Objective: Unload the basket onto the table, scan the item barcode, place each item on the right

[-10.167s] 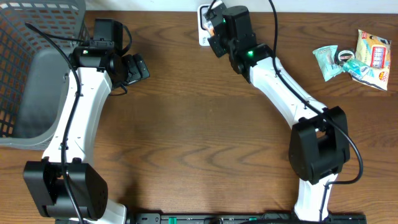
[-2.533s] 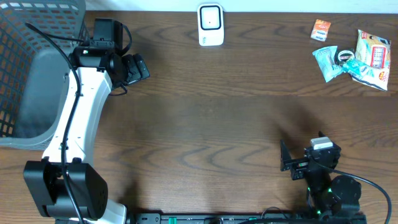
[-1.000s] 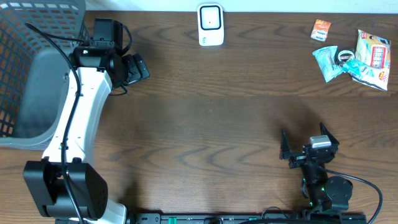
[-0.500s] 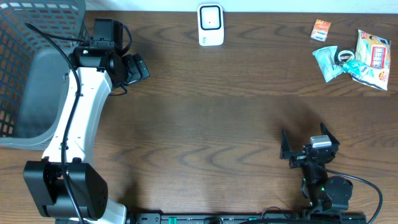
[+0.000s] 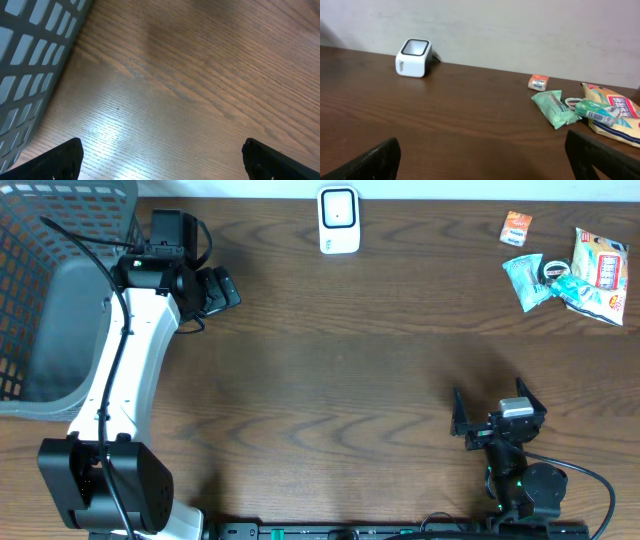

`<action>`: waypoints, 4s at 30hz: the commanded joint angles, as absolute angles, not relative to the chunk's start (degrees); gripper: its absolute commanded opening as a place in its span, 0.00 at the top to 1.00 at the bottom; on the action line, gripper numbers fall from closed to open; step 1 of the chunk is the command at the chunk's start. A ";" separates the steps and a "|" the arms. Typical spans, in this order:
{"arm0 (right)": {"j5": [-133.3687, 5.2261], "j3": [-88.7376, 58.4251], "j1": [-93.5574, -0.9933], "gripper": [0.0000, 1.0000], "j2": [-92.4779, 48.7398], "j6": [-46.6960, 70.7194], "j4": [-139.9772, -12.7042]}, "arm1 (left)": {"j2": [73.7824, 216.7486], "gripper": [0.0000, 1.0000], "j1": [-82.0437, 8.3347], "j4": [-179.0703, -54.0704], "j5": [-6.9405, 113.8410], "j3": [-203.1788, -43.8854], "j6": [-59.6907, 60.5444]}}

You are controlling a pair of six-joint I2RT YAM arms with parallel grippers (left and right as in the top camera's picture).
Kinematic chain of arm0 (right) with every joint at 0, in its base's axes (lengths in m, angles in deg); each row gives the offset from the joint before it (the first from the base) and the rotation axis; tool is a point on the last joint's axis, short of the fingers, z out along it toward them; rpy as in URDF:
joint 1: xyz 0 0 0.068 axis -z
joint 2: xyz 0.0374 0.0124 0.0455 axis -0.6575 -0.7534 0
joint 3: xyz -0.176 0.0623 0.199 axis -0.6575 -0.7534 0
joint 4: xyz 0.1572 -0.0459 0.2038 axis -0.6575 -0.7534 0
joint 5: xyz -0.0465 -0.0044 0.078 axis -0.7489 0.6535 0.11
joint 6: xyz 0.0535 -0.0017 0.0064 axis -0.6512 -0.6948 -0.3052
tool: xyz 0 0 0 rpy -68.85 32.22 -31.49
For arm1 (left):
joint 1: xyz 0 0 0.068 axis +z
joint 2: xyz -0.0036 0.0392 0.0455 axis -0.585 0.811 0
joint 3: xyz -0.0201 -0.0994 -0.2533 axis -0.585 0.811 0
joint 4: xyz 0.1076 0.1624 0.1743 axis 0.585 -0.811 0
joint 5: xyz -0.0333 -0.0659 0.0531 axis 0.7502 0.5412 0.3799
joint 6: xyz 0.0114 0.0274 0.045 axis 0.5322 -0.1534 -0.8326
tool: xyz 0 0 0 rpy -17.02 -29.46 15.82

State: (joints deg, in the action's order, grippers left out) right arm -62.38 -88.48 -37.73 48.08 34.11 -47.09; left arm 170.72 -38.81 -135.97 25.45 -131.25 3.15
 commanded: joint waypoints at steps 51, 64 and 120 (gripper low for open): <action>-70.75 -88.67 -37.78 0.01 48.59 30.00 -48.16 | 170.98 0.00 -38.61 -136.12 24.71 -131.51 2.78; -71.75 -88.67 -41.21 0.01 48.61 29.37 -48.18 | 170.98 0.00 -38.61 -136.12 24.71 -131.51 2.78; -73.02 -88.67 -41.87 0.01 48.61 27.79 -48.16 | 170.96 0.00 -38.61 -136.12 24.71 -131.51 2.78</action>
